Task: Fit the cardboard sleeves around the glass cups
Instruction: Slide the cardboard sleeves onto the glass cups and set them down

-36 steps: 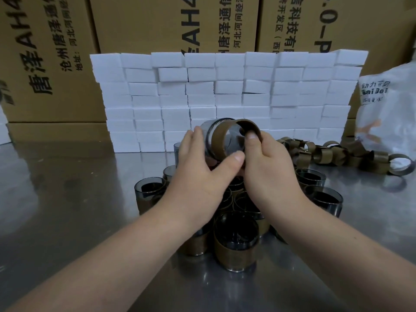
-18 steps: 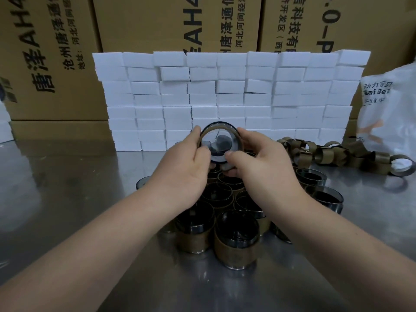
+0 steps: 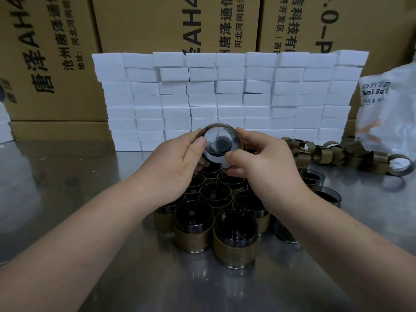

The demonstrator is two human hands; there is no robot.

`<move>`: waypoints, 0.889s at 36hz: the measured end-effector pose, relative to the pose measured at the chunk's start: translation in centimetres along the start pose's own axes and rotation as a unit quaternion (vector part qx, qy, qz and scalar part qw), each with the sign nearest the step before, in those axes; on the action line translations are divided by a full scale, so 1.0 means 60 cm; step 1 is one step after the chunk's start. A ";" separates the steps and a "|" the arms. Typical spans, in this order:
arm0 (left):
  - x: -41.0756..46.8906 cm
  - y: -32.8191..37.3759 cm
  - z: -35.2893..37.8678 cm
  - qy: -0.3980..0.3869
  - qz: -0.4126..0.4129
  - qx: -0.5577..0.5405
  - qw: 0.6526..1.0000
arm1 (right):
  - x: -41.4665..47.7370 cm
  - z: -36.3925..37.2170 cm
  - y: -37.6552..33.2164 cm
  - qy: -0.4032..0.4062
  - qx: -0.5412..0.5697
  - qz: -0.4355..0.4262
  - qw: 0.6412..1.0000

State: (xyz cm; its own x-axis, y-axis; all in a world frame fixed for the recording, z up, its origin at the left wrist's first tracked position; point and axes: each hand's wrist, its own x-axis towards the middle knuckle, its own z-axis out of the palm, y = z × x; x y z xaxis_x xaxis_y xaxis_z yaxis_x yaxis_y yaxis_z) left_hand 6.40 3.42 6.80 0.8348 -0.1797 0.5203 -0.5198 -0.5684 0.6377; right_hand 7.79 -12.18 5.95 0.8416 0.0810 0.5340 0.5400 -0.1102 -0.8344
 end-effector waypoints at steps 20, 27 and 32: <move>0.005 -0.010 -0.002 0.019 -0.018 -0.068 0.997 | -0.002 0.000 0.005 0.013 0.001 0.030 0.999; 0.006 -0.012 -0.002 0.021 -0.012 -0.078 0.997 | -0.002 0.001 0.003 0.017 -0.001 0.034 0.999; 0.007 -0.014 -0.001 0.028 -0.012 -0.082 0.996 | -0.003 0.005 0.009 0.029 -0.011 0.023 0.999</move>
State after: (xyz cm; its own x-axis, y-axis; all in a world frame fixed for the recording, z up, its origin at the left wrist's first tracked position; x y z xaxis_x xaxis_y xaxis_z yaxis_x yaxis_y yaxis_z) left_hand 7.18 3.87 6.49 0.8384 -0.1204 0.5315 -0.5263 -0.4319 0.7324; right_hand 7.94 -11.98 5.39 0.8639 0.0179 0.5034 0.5010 -0.1347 -0.8549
